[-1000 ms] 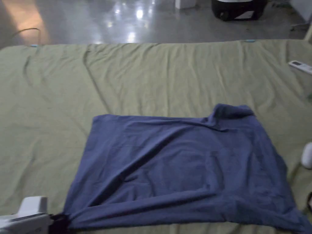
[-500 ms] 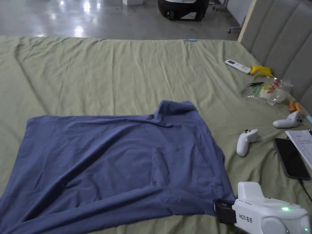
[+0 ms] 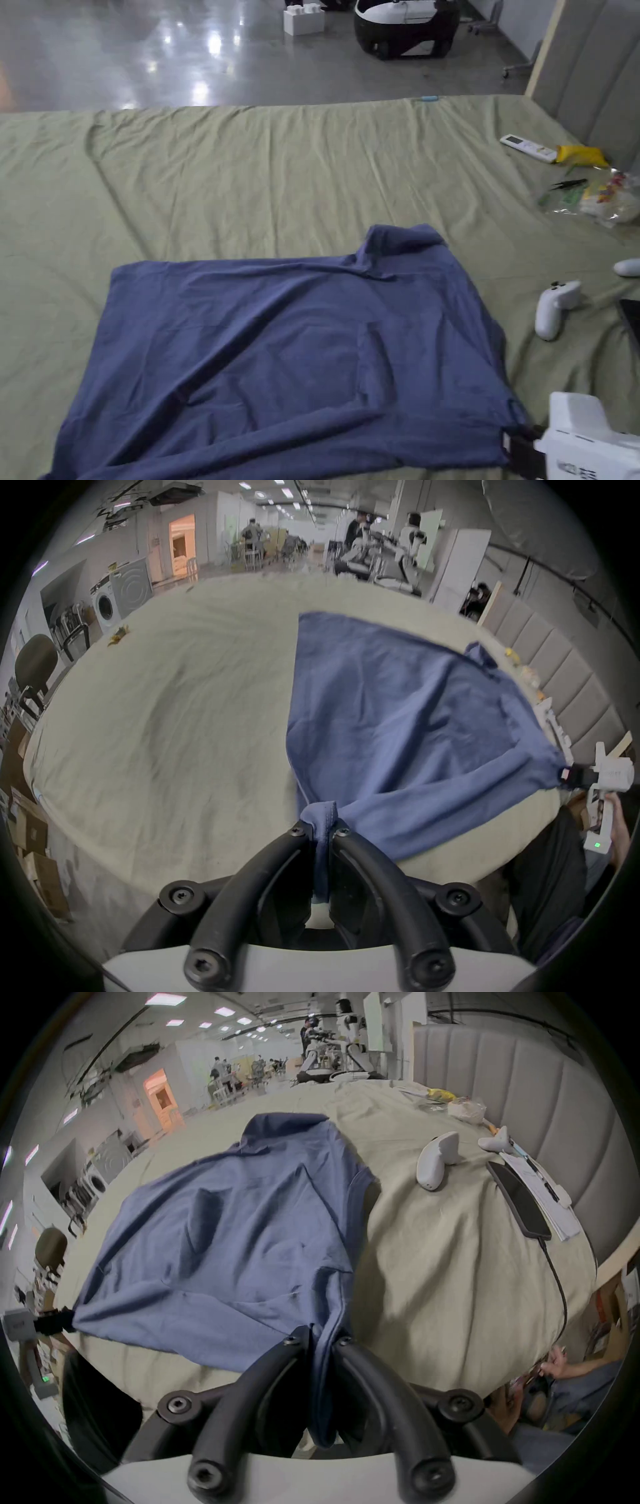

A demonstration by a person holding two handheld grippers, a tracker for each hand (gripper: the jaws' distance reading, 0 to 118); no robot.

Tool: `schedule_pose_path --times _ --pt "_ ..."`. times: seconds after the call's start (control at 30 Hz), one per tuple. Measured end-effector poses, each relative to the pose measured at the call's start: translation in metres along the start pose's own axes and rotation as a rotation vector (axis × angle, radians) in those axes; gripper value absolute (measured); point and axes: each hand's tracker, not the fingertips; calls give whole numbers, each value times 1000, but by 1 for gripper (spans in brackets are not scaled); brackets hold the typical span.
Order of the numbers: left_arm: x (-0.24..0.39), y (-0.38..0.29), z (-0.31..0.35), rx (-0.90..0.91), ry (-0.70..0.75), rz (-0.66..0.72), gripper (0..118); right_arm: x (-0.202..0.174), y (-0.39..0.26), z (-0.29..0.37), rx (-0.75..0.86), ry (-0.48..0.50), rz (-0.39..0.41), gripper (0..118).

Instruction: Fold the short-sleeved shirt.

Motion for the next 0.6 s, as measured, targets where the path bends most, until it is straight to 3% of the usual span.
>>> schedule_pose_path --times 0.17,0.27,0.47,0.6 --pt "-4 37 18 102 -25 34 8 9 20 14 91 52 -153 10" --pt "-10 71 1 132 -21 30 8 3 51 5 128 79 -198 10" --pt "-16 145 -50 171 20 23 8 -14 126 -32 136 63 -174 10" --pt "-17 176 -103 128 62 60 8 -22 159 -86 47 24 -149 10"
